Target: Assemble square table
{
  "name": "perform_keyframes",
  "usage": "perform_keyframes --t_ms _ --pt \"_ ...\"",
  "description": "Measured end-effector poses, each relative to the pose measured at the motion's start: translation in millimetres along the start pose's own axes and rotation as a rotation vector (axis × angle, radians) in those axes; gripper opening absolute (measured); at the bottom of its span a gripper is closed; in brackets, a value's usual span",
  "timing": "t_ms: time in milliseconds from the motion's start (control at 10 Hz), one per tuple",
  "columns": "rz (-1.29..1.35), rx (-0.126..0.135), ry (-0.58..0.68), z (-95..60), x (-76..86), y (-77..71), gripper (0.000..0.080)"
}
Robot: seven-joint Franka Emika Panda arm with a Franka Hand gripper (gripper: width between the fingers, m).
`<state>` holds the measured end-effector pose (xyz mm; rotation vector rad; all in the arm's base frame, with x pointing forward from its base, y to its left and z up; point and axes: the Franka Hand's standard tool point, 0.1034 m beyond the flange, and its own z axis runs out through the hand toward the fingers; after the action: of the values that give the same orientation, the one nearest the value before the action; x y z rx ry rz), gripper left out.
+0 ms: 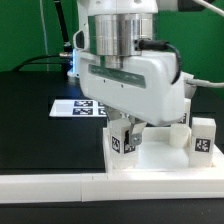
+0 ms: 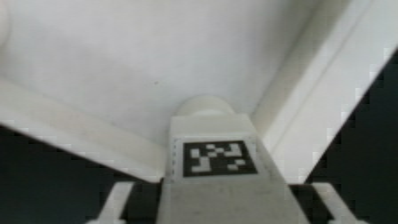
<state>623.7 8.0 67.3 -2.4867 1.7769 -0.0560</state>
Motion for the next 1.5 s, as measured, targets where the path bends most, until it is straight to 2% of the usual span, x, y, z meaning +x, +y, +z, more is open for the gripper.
perform_keyframes --t_ms 100,200,400,1200,1300,1400,1500 --pt "0.174 -0.004 -0.004 0.4 -2.1 -0.9 0.0287" --pt "0.394 0.011 -0.025 0.4 -3.5 -2.6 0.0287" --pt "0.596 0.021 -0.039 -0.3 -1.2 -3.2 0.0287" --pt "0.821 0.026 -0.032 1.0 1.6 0.5 0.0295" --pt "0.820 0.026 -0.032 1.3 1.3 0.6 0.0323" --pt "0.818 0.025 -0.032 1.7 1.2 0.7 0.0458" --pt "0.817 0.025 -0.032 1.8 1.2 0.7 0.0458"
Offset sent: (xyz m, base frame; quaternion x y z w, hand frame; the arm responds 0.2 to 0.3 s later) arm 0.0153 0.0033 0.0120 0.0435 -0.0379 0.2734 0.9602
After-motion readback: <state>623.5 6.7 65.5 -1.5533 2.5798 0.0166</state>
